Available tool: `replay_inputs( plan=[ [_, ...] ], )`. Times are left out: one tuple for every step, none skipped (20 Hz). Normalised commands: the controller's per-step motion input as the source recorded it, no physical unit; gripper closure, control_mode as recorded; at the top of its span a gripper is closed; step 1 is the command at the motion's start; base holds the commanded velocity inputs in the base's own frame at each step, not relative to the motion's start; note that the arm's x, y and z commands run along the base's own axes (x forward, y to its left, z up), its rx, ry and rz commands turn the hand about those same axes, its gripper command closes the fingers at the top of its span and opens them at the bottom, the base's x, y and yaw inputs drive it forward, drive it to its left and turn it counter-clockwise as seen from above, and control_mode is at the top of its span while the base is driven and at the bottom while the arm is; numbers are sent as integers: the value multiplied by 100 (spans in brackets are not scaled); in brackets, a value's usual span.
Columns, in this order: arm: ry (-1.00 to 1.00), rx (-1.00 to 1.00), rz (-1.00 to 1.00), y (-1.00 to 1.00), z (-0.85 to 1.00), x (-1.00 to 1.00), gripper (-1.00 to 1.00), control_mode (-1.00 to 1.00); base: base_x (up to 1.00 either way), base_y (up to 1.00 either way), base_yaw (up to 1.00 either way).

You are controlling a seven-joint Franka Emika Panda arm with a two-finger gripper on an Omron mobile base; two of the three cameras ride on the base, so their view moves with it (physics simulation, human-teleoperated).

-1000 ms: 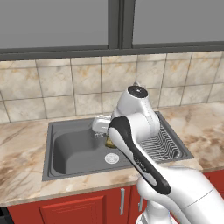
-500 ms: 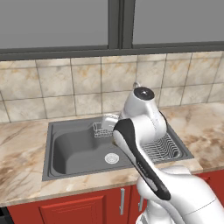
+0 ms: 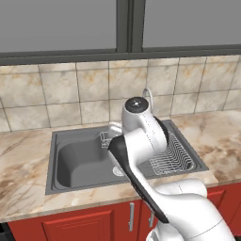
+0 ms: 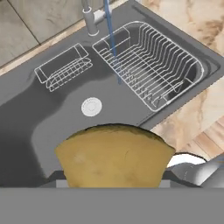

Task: Soak the sponge with water for a few seconds and then drop it inside the sink.

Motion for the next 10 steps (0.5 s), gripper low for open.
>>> replay_inputs(
  plan=[
    [0,-3,-26,-22,3,0,100,-100,0,0,0],
    [-1,-2,-25,-24,0,0,100,-100,0,0,0],
    [-3,-3,-25,-26,0,0,100,-100,0,0,0],
    [-3,-4,-24,-29,0,0,100,-100,0,0,0],
    [-4,-4,-24,-28,0,0,100,-100,0,0,0],
    [-4,-4,-23,-32,0,0,100,-100,0,0,0],
    [-5,-4,-22,-31,0,0,100,-100,0,0,0],
    [-8,-4,-18,-21,0,0,100,-100,0,0,0],
    [-6,-7,-11,-4,0,0,100,-100,0,0,0],
    [-3,-9,-6,0,0,0,100,-100,0,0,0]
  ],
)
